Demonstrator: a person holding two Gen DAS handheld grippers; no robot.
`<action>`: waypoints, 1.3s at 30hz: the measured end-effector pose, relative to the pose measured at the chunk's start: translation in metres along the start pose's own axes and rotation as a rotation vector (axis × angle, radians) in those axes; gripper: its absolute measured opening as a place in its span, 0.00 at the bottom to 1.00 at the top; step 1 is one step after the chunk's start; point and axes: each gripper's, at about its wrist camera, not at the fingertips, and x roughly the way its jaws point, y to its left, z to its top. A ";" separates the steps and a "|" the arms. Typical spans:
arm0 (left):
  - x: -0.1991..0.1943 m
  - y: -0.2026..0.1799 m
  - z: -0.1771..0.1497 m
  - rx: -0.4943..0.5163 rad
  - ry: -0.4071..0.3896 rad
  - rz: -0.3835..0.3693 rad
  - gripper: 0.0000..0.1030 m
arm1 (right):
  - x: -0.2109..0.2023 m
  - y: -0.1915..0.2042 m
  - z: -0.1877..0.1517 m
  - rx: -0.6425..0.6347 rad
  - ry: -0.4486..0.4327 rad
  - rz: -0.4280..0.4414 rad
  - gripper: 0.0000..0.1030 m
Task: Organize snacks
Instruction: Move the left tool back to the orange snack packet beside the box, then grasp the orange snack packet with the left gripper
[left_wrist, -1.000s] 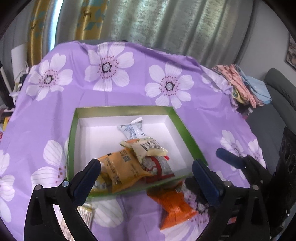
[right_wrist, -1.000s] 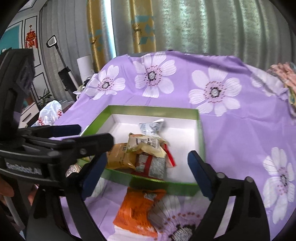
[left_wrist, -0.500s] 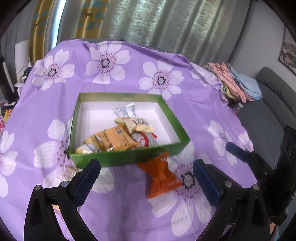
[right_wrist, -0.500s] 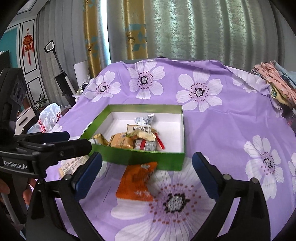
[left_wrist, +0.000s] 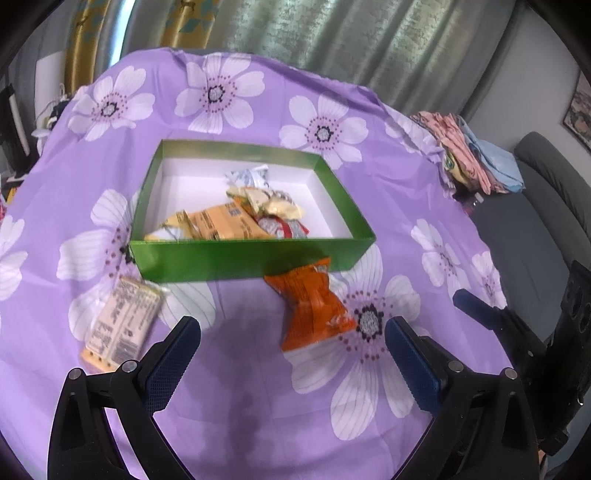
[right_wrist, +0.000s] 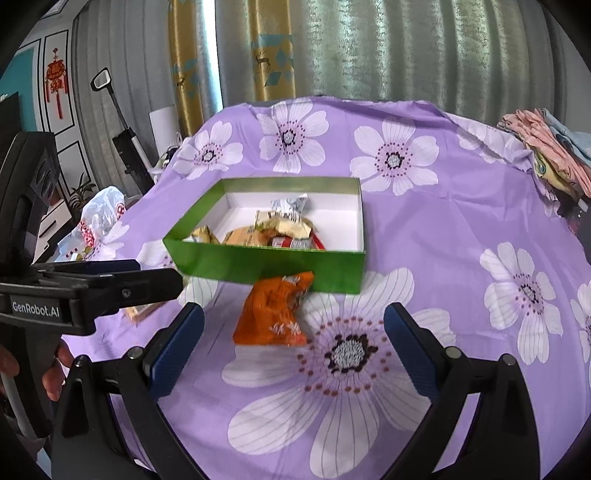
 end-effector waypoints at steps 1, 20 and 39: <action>0.001 -0.001 -0.002 0.001 0.006 -0.003 0.97 | 0.001 0.000 -0.002 0.000 0.005 0.003 0.96; 0.045 0.003 -0.015 -0.009 0.112 -0.054 0.97 | 0.040 -0.001 -0.031 0.006 0.131 0.070 0.95; 0.106 -0.004 0.008 0.071 0.181 -0.114 0.97 | 0.101 0.000 -0.022 0.002 0.199 0.181 0.76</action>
